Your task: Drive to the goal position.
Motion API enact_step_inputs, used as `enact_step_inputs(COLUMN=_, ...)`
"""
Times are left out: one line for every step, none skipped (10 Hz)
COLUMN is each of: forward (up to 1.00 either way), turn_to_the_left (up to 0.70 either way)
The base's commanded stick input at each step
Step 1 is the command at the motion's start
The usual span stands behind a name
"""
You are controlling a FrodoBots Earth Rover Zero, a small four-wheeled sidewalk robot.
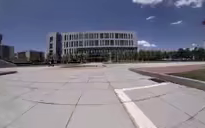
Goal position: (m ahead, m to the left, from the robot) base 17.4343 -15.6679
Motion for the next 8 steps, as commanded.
enact_step_inputs(forward=0.50, turn_to_the_left=0.00)
enact_step_inputs(forward=0.50, turn_to_the_left=0.00)
enact_step_inputs(forward=0.50, turn_to_the_left=0.00)
enact_step_inputs(forward=0.50, turn_to_the_left=0.00)
enact_step_inputs(forward=0.50, turn_to_the_left=0.00)
enact_step_inputs(forward=0.50, turn_to_the_left=0.00)
enact_step_inputs(forward=0.50, turn_to_the_left=0.00)
enact_step_inputs(forward=0.50, turn_to_the_left=0.00)
